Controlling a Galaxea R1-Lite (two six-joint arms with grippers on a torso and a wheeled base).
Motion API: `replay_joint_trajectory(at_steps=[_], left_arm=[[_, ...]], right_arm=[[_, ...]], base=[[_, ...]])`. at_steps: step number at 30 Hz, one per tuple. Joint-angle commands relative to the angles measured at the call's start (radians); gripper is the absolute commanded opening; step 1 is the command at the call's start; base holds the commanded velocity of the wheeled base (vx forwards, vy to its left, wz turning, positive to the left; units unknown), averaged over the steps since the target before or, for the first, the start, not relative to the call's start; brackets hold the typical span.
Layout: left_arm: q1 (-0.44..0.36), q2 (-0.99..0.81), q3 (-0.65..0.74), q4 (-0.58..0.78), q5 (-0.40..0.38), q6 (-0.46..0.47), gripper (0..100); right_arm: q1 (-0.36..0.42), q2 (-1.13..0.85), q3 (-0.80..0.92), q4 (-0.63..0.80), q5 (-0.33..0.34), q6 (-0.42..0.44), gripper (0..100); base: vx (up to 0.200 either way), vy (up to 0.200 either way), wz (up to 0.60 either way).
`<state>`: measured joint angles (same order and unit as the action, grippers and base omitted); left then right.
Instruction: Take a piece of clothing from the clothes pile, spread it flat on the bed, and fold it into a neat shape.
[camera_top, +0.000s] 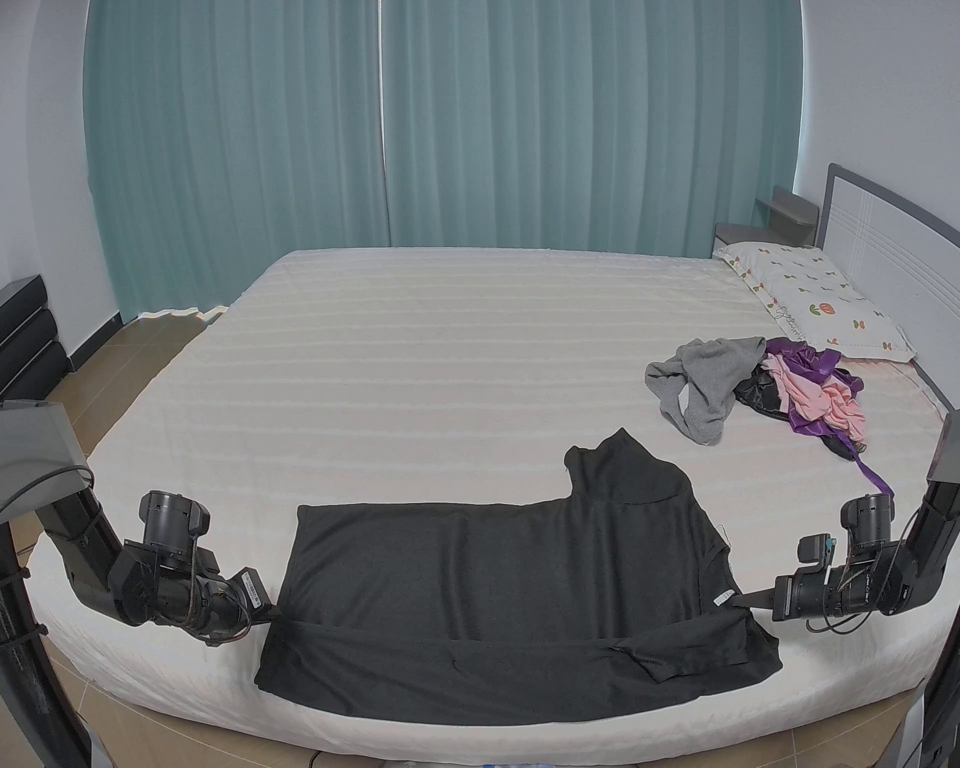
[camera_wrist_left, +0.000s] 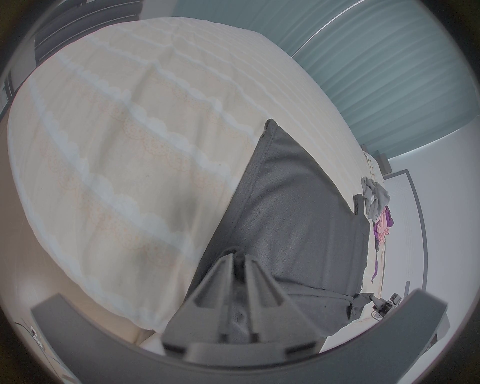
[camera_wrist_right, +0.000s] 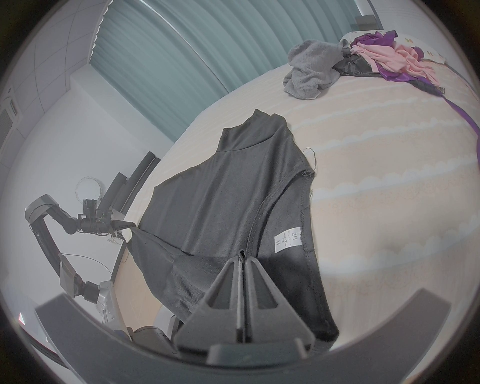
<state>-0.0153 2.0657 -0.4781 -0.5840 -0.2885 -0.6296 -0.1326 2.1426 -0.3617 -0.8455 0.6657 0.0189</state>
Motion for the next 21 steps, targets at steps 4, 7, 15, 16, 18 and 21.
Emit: replay_joint_trajectory(at_steps=[4, 7, 15, 16, 18, 21], left_arm=[[-0.002, 0.002, 0.001, 0.0, 0.0, -0.001, 100], [0.0, -0.001, 0.003, 0.0, 0.0, -0.021, 100], [0.009, -0.115, 0.059, -0.003, -0.003, -0.052, 100], [0.008, -0.138, 0.072, -0.003, -0.003, -0.061, 100], [0.006, -0.174, 0.092, -0.003, -0.003, -0.084, 100], [0.005, -0.208, 0.116, -0.003, -0.011, -0.108, 100]], right_arm=[[-0.009, 0.011, -0.005, 0.002, 0.0, 0.003, 100], [-0.013, -0.001, -0.002, 0.0, 0.002, 0.018, 100], [-0.018, -0.105, -0.017, -0.001, 0.003, 0.151, 100], [-0.012, -0.119, -0.022, -0.004, 0.002, 0.182, 100], [0.011, -0.15, -0.011, -0.004, -0.003, 0.233, 100], [0.022, -0.21, 0.053, -0.004, -0.028, 0.266, 100]], base=[[0.0, 0.0, 0.0], [0.0, 0.0, 0.0], [0.0, 0.0, 0.0], [0.0, 0.0, 0.0], [0.0, 0.0, 0.0], [-0.067, 0.0, 0.0]])
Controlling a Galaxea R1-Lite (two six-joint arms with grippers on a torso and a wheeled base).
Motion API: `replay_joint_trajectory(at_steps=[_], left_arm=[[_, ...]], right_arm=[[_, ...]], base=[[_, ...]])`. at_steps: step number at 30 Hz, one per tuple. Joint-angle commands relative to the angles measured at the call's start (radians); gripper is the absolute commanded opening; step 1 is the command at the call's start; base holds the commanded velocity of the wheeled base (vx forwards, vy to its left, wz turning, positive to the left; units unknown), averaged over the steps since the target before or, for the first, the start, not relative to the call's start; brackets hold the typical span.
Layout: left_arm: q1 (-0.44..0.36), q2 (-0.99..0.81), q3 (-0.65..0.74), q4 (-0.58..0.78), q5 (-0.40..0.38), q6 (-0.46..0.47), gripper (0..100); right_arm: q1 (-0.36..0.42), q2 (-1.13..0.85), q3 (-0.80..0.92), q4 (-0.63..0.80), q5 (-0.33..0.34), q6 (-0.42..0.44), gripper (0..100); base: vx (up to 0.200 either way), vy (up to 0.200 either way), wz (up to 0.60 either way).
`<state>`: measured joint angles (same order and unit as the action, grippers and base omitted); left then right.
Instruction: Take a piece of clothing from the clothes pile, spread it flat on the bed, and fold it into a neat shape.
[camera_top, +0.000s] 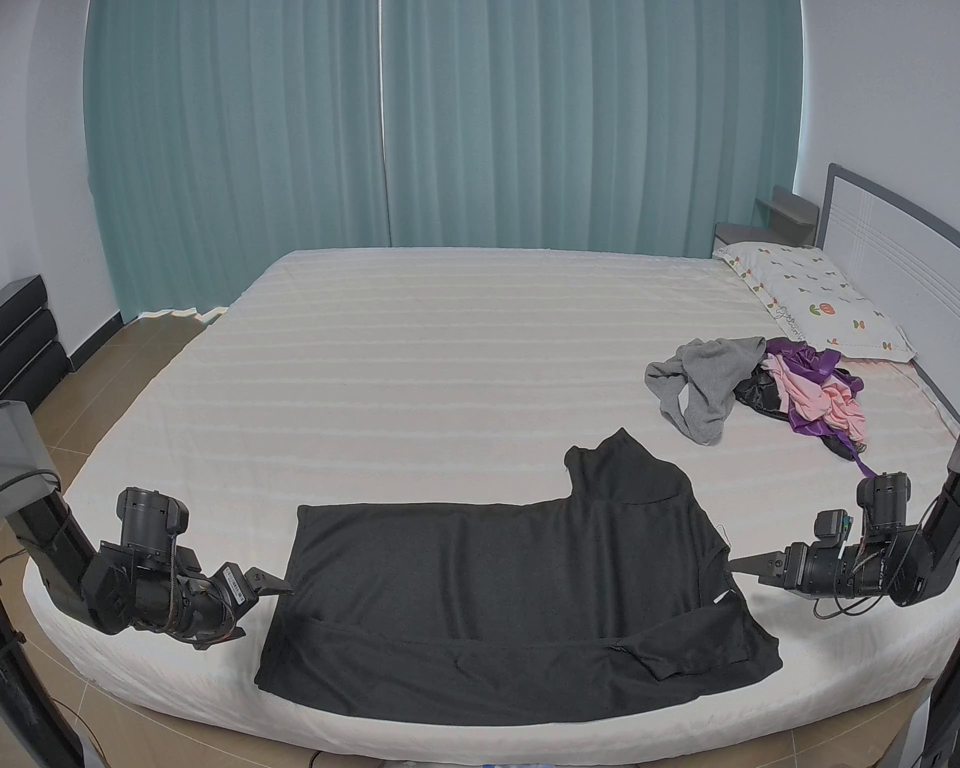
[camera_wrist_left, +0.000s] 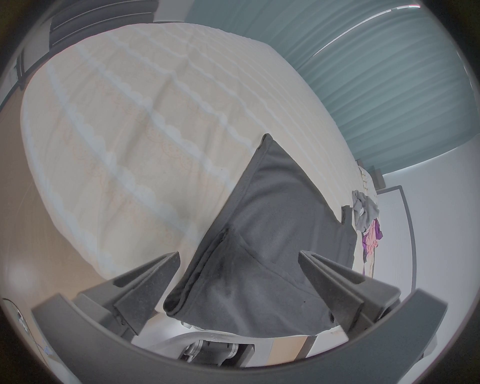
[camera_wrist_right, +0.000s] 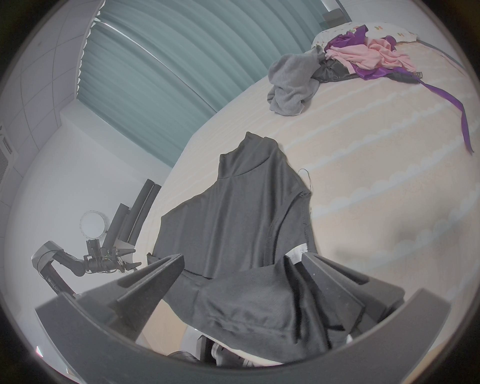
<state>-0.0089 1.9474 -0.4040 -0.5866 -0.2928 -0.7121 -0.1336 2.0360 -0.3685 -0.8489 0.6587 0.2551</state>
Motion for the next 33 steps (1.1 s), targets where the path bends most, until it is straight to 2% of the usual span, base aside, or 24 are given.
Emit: replay_joint_trajectory(at_steps=[1, 7, 11, 13, 15, 16, 18, 19, 20, 22, 23, 25, 26, 27, 28, 30, 31, 33], left_arm=[[-0.002, -0.097, 0.054, -0.001, -0.011, -0.027, 100], [-0.006, -0.096, 0.07, -0.001, -0.016, -0.03, 100], [-0.002, -0.087, 0.076, -0.001, -0.025, -0.032, 100], [0.0, -0.087, 0.08, -0.001, -0.037, -0.032, 100], [-0.002, -0.087, 0.082, -0.001, -0.055, -0.032, 100], [-0.002, -0.087, 0.083, -0.001, -0.074, -0.032, 100], [-0.002, -0.085, 0.082, -0.001, -0.082, -0.032, 100], [-0.002, -0.085, 0.082, -0.001, -0.082, -0.032, 100], [-0.002, -0.081, 0.082, -0.001, -0.083, -0.032, 100], [-0.002, -0.068, 0.079, -0.002, -0.083, -0.03, 100], [-0.002, -0.067, 0.079, -0.002, -0.083, -0.03, 100], [-0.002, -0.061, 0.076, -0.002, -0.082, -0.03, 100], [-0.002, -0.061, 0.076, -0.002, -0.082, -0.03, 100], [-0.002, -0.059, 0.076, -0.002, -0.082, -0.03, 100], [-0.002, -0.058, 0.076, -0.002, -0.082, -0.03, 100], [-0.002, -0.059, 0.076, -0.002, -0.082, -0.03, 100], [-0.002, -0.059, 0.076, -0.002, -0.082, -0.03, 100], [-0.002, -0.062, 0.079, -0.002, -0.082, -0.03, 100]], right_arm=[[0.025, -0.128, 0.092, -0.001, -0.021, 0.032, 100], [0.028, -0.212, 0.221, -0.002, 0.005, 0.036, 100], [0.039, -0.206, 0.27, -0.036, 0.005, 0.058, 100], [0.04, -0.195, 0.283, -0.064, 0.007, 0.073, 100], [0.048, -0.158, 0.293, -0.116, 0.007, 0.092, 100], [0.052, -0.108, 0.304, -0.205, 0.004, 0.096, 100], [0.062, -0.053, 0.335, -0.323, -0.001, 0.108, 100], [0.063, -0.048, 0.338, -0.331, -0.002, 0.11, 100], [0.085, -0.014, 0.361, -0.412, -0.008, 0.136, 100], [0.138, 0.035, 0.365, -0.512, -0.079, 0.234, 100], [0.143, 0.041, 0.365, -0.521, -0.09, 0.245, 100], [0.192, 0.081, 0.367, -0.625, -0.159, 0.326, 100], [0.198, 0.084, 0.367, -0.637, -0.165, 0.335, 100], [0.235, 0.119, 0.367, -0.707, -0.208, 0.395, 100], [0.239, 0.127, 0.367, -0.716, -0.214, 0.406, 100], [0.293, 0.176, 0.369, -0.72, -0.297, 0.449, 100], [0.298, 0.179, 0.369, -0.72, -0.306, 0.454, 100], [0.325, 0.185, 0.369, -0.72, -0.352, 0.524, 100]], base=[[-0.2, 0.0, 0.0], [-0.2, 0.0, 0.0], [-0.2, 0.0, 0.0], [0.0, 0.0, 0.0], [0.0, 0.0, 0.0], [0.0, 0.0, 0.0], [0.0, 0.0, 0.0], [0.0, 0.0, 0.0], [0.0, 0.0, 0.0], [0.0, 0.0, 0.0], [0.0, 0.0, 0.0], [0.0, 0.0, 0.0], [0.0, 0.0, 0.0], [0.0, 0.0, 0.0], [0.0, 0.0, 0.0], [0.0, 0.0, 0.0], [0.0, 0.0, 0.0], [0.0, 0.0, 0.0]])
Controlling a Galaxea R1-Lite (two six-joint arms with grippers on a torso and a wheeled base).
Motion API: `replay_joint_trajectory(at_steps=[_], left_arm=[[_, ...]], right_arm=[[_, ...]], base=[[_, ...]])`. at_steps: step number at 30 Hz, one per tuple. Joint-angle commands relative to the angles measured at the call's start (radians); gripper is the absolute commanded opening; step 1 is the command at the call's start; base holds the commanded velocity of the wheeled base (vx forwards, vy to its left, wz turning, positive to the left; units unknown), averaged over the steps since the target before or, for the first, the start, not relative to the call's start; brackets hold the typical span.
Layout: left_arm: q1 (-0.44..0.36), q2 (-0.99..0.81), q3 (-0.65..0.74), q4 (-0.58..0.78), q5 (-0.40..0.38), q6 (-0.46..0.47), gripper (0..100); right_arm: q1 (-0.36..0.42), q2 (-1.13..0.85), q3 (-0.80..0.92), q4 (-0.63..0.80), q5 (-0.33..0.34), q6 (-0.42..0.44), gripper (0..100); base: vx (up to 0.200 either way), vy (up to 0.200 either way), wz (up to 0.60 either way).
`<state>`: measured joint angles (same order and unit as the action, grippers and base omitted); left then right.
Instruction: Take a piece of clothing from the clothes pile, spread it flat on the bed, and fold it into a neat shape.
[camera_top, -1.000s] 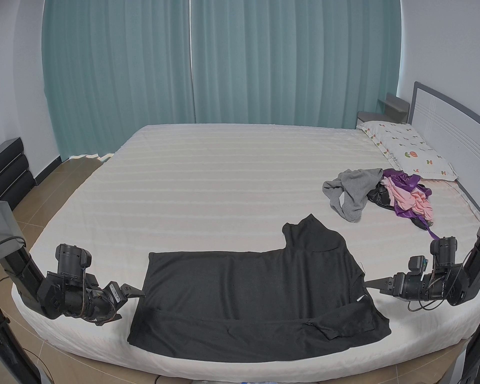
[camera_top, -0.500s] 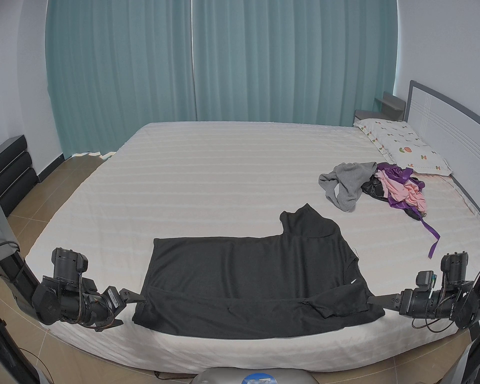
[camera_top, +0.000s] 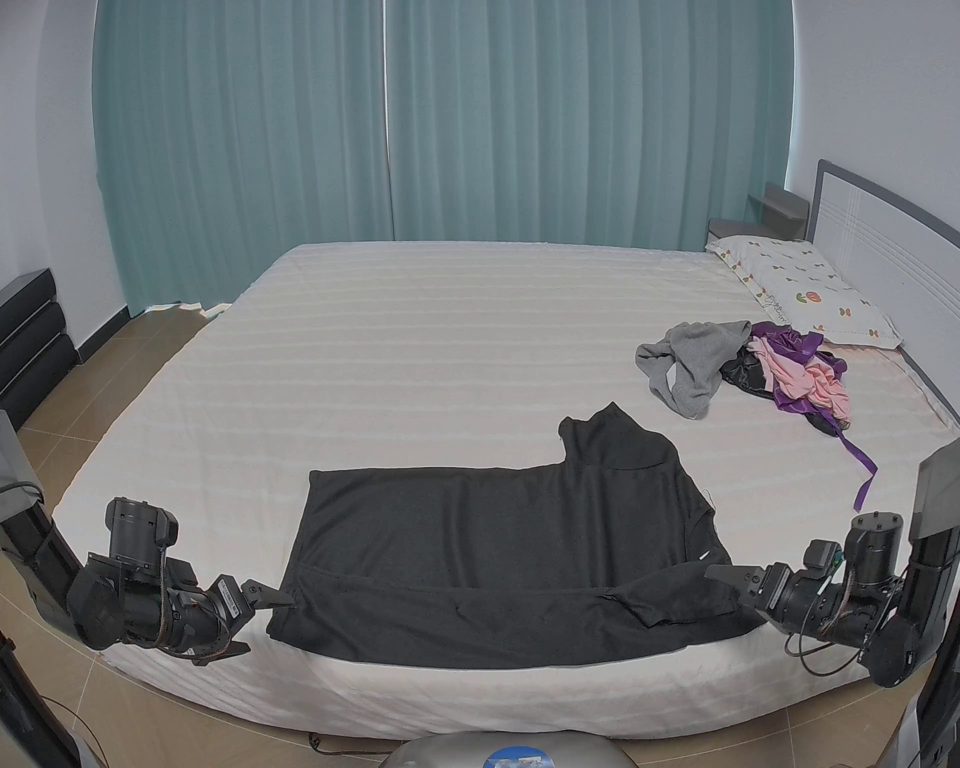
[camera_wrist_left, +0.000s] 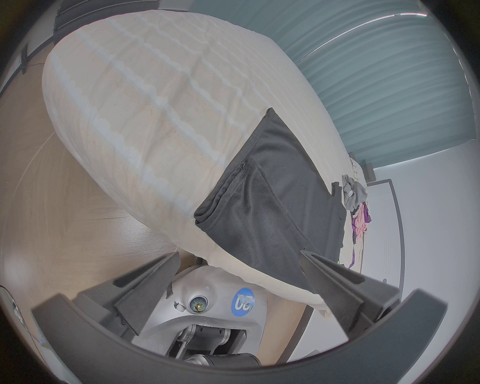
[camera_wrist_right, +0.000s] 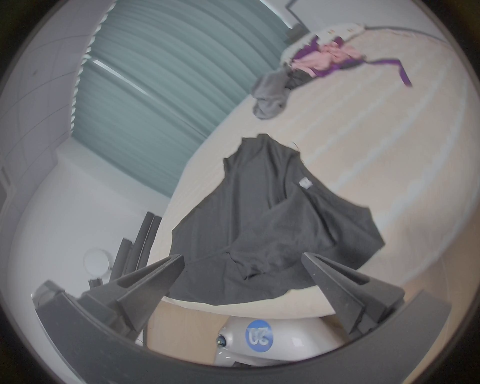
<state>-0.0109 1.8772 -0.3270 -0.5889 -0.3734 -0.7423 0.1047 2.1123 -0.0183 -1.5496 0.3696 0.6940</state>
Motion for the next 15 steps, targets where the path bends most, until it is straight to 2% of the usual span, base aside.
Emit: replay_joint_trajectory(at_steps=[1, 5, 15], left_arm=[[0.0, 0.008, 0.0, 0.0, -0.001, 0.0, 100], [-0.001, 0.013, 0.0, 0.0, -0.001, 0.0, 100], [-0.003, 0.022, 0.002, 0.0, -0.001, 0.0, 100]], right_arm=[[0.093, 0.101, 0.018, -0.02, -0.063, 0.117, 100], [0.112, 0.09, 0.015, -0.018, -0.063, 0.202, 100], [0.102, 0.158, -0.038, -0.02, -0.07, 0.237, 100]], base=[[0.0, 0.0, 0.0], [0.0, 0.0, 0.0], [0.0, 0.0, 0.0]])
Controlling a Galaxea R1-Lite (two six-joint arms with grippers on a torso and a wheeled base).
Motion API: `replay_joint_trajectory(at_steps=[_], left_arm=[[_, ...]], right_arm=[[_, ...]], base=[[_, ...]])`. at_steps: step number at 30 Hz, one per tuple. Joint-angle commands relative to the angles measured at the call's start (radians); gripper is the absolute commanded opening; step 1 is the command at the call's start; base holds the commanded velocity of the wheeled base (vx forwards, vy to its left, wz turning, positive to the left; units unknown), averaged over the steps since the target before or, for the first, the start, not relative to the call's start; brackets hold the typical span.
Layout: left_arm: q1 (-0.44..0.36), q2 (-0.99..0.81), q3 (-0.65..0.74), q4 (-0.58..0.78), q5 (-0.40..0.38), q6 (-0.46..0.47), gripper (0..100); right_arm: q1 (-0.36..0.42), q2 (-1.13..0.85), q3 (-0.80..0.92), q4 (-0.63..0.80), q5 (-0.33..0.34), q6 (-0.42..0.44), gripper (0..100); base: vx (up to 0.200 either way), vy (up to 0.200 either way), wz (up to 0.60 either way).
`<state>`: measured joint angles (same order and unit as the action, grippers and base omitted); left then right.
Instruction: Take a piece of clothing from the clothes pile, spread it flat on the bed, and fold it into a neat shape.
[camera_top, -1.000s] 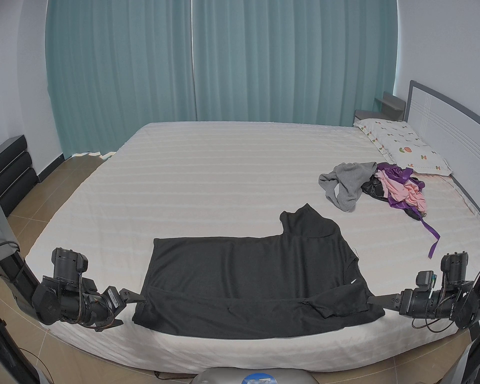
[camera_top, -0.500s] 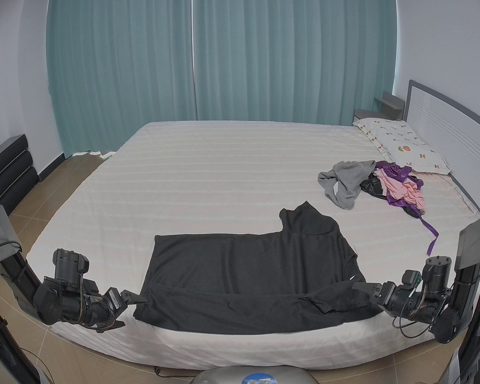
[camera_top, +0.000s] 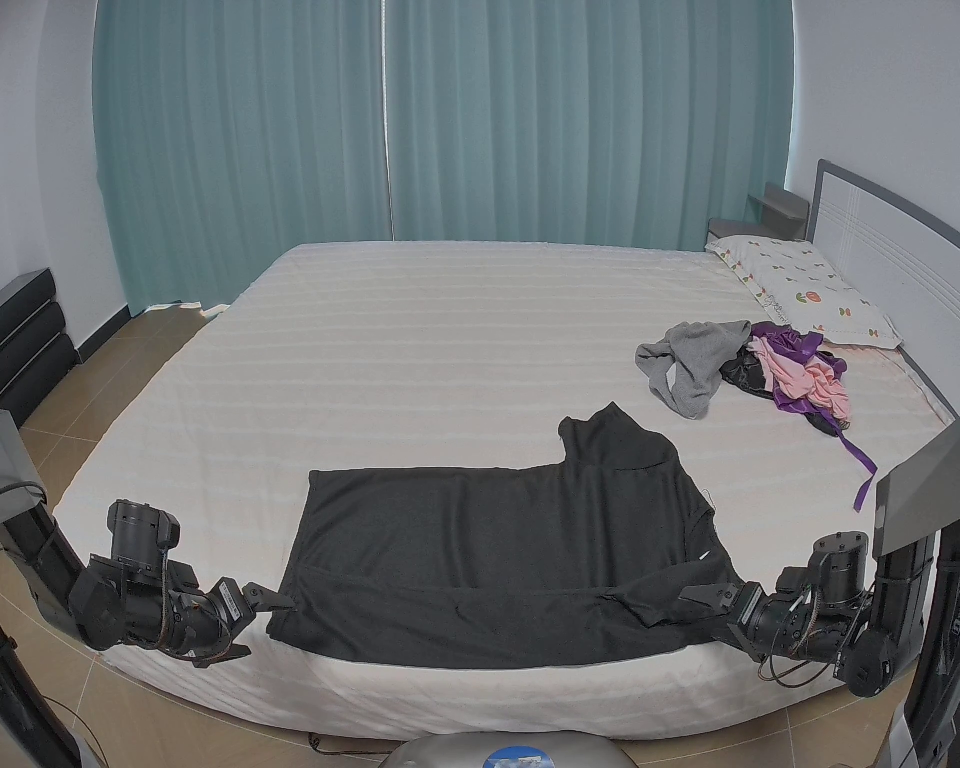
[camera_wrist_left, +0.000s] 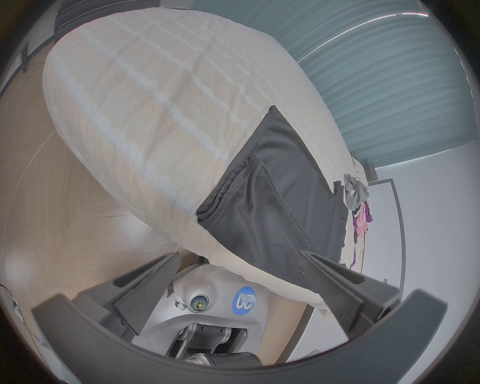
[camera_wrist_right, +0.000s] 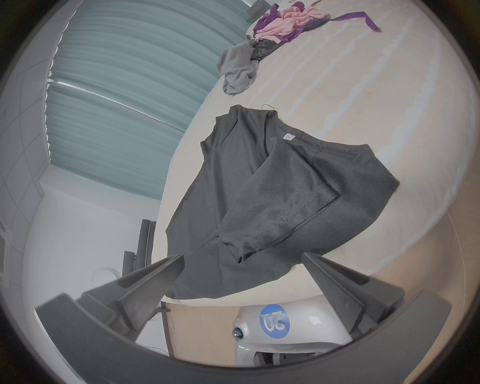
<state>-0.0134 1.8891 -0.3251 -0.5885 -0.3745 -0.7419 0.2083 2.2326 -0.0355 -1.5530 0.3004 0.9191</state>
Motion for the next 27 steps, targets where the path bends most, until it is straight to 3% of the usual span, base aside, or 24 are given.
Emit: replay_joint_trajectory(at_steps=[1, 6, 10, 27], left_arm=[[0.0, 0.011, -0.002, -0.001, 0.0, -0.001, 100], [0.0, 0.022, -0.003, -0.001, 0.0, 0.001, 100], [0.0, 0.028, -0.006, -0.002, 0.0, 0.001, 100], [-0.002, 0.045, -0.006, -0.002, 0.005, 0.004, 100]], right_arm=[[-0.001, 0.044, -0.035, -0.016, -0.003, 0.024, 100], [0.0, 0.07, -0.092, -0.015, -0.011, 0.037, 100], [0.019, 0.104, -0.141, -0.015, -0.058, 0.035, 100], [0.052, 0.124, -0.135, -0.015, -0.116, 0.037, 100]], base=[[0.0, 0.0, 0.0], [0.0, 0.0, 0.0], [0.0, 0.0, 0.0], [0.0, 0.0, 0.0]])
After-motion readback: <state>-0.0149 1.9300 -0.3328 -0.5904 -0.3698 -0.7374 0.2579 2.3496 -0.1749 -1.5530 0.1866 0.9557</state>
